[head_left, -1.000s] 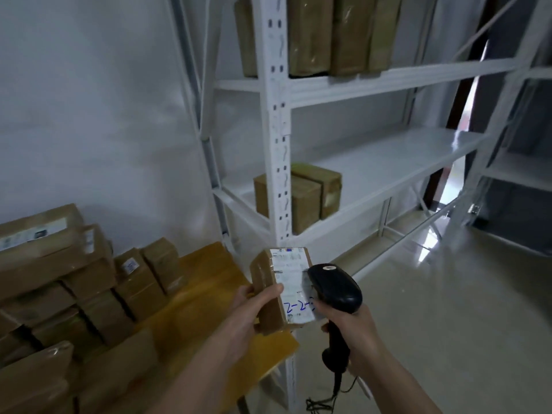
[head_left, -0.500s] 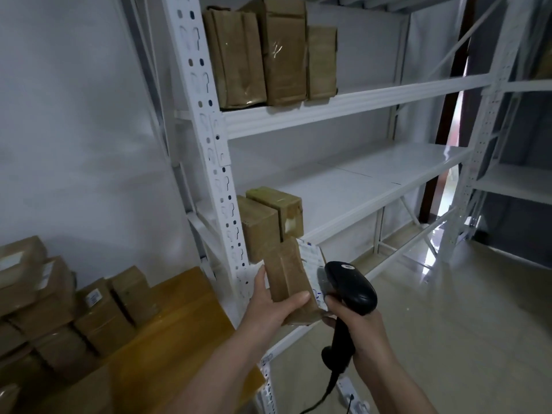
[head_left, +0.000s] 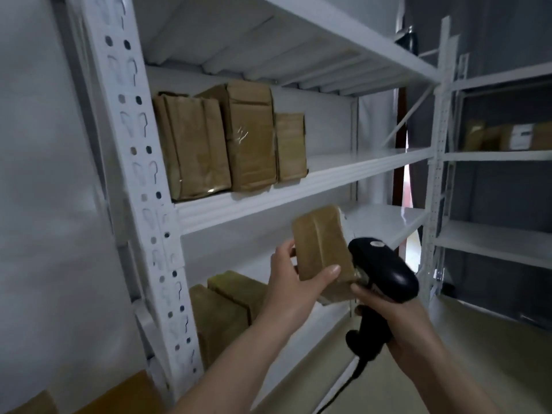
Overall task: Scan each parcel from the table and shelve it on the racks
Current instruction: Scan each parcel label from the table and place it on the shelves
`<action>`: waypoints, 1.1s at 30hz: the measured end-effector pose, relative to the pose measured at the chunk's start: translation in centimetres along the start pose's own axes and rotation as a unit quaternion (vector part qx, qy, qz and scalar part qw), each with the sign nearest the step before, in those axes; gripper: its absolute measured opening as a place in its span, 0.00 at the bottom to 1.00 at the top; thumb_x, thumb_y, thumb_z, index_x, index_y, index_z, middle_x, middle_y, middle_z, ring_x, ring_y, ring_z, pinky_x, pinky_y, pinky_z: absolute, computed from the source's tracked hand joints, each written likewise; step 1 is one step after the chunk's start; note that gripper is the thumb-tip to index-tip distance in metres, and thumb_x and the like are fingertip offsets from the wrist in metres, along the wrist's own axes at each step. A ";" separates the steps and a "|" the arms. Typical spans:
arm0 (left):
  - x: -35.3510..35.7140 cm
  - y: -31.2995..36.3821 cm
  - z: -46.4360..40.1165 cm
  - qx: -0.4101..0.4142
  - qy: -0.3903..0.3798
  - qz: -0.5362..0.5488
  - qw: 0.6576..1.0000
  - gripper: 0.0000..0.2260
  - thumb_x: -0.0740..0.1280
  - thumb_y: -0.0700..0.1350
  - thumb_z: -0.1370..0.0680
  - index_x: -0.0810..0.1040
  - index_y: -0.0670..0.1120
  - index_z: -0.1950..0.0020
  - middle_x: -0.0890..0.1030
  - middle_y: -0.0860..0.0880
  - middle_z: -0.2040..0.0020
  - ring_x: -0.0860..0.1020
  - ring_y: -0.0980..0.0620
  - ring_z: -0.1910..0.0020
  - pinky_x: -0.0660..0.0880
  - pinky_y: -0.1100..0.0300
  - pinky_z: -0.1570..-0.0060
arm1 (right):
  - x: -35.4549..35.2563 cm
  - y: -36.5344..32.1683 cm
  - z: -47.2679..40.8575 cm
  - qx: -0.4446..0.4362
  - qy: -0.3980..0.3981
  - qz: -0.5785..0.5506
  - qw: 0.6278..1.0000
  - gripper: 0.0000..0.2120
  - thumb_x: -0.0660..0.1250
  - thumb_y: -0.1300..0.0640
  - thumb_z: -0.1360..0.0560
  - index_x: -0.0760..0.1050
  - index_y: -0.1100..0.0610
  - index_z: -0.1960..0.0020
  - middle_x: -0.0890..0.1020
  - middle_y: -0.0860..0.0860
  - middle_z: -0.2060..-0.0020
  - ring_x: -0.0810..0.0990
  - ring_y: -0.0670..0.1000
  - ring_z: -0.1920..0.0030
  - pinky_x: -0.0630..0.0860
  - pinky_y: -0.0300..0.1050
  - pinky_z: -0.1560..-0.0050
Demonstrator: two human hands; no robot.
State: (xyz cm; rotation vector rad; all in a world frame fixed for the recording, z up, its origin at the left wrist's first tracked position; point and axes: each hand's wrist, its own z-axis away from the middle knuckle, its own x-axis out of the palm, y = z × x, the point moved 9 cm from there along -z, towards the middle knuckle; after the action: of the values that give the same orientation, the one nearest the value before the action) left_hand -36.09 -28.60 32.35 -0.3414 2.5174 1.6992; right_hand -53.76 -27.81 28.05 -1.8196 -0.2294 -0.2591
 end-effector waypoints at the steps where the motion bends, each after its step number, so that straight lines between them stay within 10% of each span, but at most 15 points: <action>1: 0.5 1.5 -1.2 0.023 -0.020 0.001 1.000 0.33 0.76 0.53 0.29 0.63 0.56 0.30 0.72 0.61 0.39 0.73 0.75 0.50 0.74 0.77 0.58 | -0.1 -1.5 -1.2 -0.023 0.003 0.001 1.000 0.28 0.79 0.54 0.44 0.81 0.51 0.44 0.85 0.53 0.53 0.84 0.54 0.55 0.79 0.46 0.61; 10: 3.7 12.1 -9.8 0.163 -0.016 -0.139 0.977 0.28 0.71 0.46 0.24 0.64 0.55 0.27 0.68 0.53 0.33 0.72 0.56 0.40 0.74 0.58 0.38 | -0.9 -11.2 -10.7 -0.102 0.022 -0.031 0.994 0.25 0.74 0.51 0.35 0.76 0.51 0.39 0.82 0.53 0.51 0.81 0.54 0.54 0.76 0.47 0.61; 16: 4.3 17.6 -16.3 0.200 0.079 -0.320 0.923 0.25 0.68 0.50 0.22 0.66 0.52 0.27 0.65 0.50 0.36 0.70 0.53 0.44 0.65 0.62 0.46 | 0.4 -13.5 -18.5 -0.068 -0.005 -0.083 0.994 0.12 0.73 0.53 0.28 0.79 0.54 0.45 0.83 0.53 0.56 0.80 0.52 0.61 0.77 0.45 0.64; 23: 4.4 22.4 -22.7 0.201 0.168 -0.664 0.700 0.21 0.62 0.63 0.23 0.76 0.52 0.37 0.79 0.50 0.41 0.71 0.47 0.38 0.63 0.48 0.38 | 3.1 -13.2 -27.5 0.001 -0.092 -0.139 0.986 0.12 0.73 0.57 0.27 0.79 0.61 0.46 0.86 0.58 0.57 0.86 0.60 0.59 0.84 0.49 0.62; 28: 2.4 20.3 -24.9 0.097 0.141 -0.726 0.666 0.22 0.59 0.64 0.22 0.79 0.50 0.41 0.79 0.49 0.42 0.69 0.46 0.35 0.56 0.40 0.29 | 5.9 -10.7 -30.5 0.032 -0.133 -0.134 0.982 0.12 0.74 0.59 0.28 0.78 0.64 0.49 0.86 0.60 0.56 0.86 0.60 0.59 0.83 0.57 0.56; 33: 1.7 18.8 -25.3 0.035 0.109 -0.777 0.618 0.21 0.63 0.63 0.23 0.80 0.49 0.43 0.77 0.49 0.41 0.67 0.46 0.35 0.57 0.40 0.31 | 7.0 -8.1 -31.9 0.032 -0.140 -0.051 0.988 0.11 0.75 0.57 0.30 0.78 0.61 0.51 0.86 0.56 0.65 0.82 0.53 0.72 0.80 0.44 0.70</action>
State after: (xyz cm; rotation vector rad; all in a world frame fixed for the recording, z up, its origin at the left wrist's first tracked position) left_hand -40.72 -45.49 58.61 -1.9687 1.1439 0.6900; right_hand -51.22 -56.36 45.66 -1.7801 -0.5240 -0.0654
